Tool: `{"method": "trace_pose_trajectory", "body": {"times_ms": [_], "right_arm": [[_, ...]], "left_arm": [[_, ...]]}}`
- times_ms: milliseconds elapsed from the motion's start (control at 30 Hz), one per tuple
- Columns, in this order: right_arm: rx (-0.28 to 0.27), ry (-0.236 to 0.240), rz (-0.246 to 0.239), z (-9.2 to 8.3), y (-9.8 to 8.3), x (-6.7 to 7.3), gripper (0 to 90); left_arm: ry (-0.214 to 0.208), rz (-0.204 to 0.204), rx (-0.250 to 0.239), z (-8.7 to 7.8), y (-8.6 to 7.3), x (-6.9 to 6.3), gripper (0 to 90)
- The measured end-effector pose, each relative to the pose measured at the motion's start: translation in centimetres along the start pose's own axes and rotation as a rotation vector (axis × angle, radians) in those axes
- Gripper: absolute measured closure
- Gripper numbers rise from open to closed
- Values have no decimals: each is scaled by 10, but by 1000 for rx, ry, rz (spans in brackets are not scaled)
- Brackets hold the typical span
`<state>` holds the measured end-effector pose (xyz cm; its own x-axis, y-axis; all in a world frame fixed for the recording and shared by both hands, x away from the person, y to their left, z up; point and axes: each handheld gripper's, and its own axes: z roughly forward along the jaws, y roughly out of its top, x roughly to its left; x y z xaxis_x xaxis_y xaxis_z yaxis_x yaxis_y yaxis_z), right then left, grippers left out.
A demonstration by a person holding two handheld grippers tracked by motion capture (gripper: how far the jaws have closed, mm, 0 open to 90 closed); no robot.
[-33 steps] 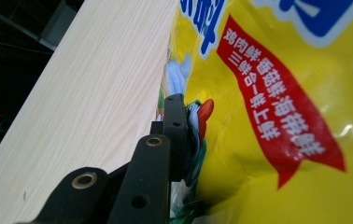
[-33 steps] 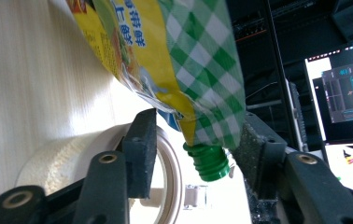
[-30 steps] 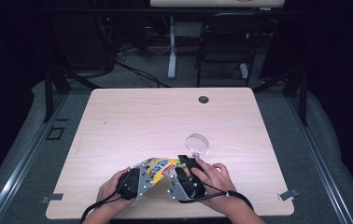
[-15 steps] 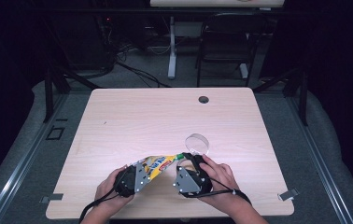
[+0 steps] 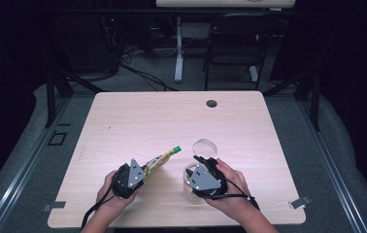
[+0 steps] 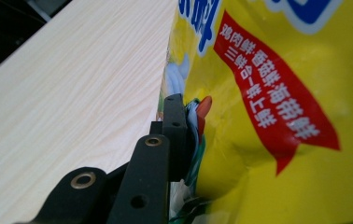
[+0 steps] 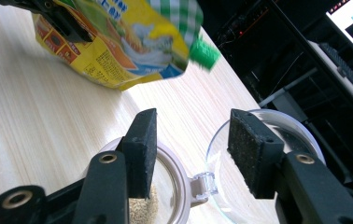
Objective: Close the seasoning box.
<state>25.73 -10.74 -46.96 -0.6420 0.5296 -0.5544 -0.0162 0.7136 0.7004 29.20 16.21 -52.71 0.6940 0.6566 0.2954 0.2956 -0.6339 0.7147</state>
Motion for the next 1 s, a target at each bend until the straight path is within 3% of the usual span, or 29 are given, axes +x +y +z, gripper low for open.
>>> {"method": "trace_pose_trajectory", "body": {"times_ms": [167, 333, 533, 733, 1000], "right_arm": [[-2, -1, 34, -1, -1, -5, 529], [1, -4, 56, -1, -1, -8, 541], [-1, -8, 86, -1, -2, -13, 542], [0, -18, 118, -2, -4, -20, 545], [-7, -34, 166, -5, -7, -29, 543]], "left_arm": [[-43, -139, -33, 1, -7, 14, 816], [-68, -234, -56, 2, -15, 26, 808], [-111, -382, -98, 4, -30, 42, 784], [-137, -445, -116, 4, -37, 48, 724], [-150, -468, -134, -1, -42, 49, 645]]}}
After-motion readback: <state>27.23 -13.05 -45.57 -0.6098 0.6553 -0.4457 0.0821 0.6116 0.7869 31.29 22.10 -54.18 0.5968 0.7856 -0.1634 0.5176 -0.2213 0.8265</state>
